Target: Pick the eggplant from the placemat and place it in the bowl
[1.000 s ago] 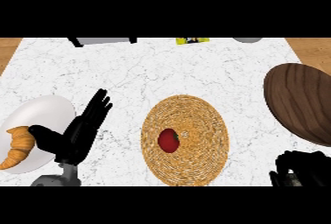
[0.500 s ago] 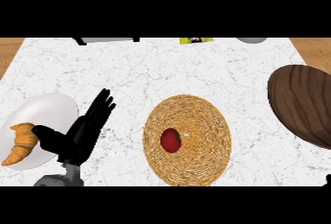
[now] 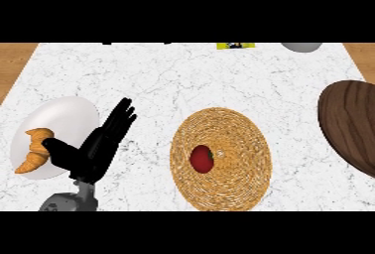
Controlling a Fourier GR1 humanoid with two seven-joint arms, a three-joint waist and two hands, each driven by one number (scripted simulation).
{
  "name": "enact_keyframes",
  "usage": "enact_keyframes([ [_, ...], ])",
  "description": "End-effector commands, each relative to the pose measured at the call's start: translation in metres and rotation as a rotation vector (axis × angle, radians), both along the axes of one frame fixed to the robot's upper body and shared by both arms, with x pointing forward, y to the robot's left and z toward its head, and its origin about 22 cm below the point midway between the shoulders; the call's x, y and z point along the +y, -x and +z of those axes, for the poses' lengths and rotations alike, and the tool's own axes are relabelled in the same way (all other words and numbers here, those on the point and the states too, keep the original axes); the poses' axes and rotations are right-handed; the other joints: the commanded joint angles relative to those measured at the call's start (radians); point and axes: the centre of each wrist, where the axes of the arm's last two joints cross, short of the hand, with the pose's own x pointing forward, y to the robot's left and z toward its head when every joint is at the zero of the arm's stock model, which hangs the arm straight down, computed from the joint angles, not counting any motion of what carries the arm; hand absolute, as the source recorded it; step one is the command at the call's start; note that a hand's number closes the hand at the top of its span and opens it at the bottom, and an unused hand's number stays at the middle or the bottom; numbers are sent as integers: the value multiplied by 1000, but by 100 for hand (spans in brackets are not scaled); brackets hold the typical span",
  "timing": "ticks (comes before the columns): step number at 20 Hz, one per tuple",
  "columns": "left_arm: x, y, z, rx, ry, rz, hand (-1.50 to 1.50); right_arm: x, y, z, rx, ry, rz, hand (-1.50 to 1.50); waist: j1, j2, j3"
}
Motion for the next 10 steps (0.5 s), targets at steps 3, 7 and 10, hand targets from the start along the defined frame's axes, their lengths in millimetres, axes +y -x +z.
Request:
enact_keyframes([
  [3, 15, -19, -5, -16, -6, -13, 0, -50, -25, -12, -22, -97, -38, 150, 19, 7, 1],
  [7, -5, -11, 4, -12, 3, -22, 0, -55, -59, -3, -34, -95, -17, 150, 26, 5, 1],
  [10, -9, -7, 0, -24, -9, -38, 0, -60, -90, -37, -19, -26, -61, 150, 49, 10, 1],
])
